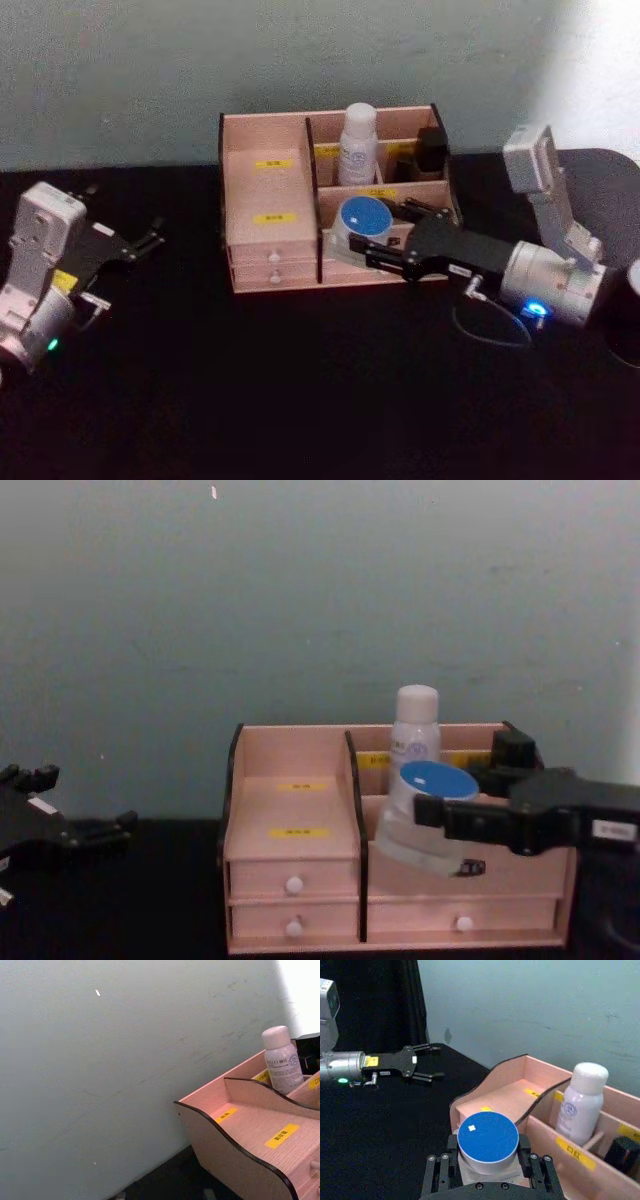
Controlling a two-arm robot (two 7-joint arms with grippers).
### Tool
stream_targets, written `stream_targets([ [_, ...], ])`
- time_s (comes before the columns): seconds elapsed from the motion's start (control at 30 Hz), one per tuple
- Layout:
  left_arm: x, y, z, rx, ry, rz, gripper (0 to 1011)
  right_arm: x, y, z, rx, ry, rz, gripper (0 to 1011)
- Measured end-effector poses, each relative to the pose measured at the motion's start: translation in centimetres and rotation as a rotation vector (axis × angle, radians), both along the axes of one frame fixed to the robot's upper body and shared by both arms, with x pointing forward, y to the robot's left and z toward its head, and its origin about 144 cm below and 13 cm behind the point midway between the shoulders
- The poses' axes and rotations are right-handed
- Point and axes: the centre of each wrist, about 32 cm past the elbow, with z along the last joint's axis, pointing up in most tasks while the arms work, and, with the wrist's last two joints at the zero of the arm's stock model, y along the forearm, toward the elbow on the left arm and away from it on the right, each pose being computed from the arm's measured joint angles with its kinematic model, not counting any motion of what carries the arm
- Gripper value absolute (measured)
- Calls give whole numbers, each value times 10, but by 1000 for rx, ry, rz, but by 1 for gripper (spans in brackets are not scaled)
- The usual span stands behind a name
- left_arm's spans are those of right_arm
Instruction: Pick up the facial cleanser and watermelon frost from the table and place them into the tiered storage box.
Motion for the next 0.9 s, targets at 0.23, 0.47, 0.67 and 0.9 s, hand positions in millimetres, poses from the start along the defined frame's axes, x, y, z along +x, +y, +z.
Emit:
stream_targets([
  [0.23,0,0,0,0,0,0,1001,18,16,4,-9,-14,21,720],
  [0.47,0,0,0,0,0,0,1001,31,30,6,-11,-20,38,719],
  [0.67,0,0,0,0,0,0,1001,41,41,8,-24,-28,51,719],
  [0.9,0,0,0,0,0,0,1001,51,50,12,-34,-36,66,720],
])
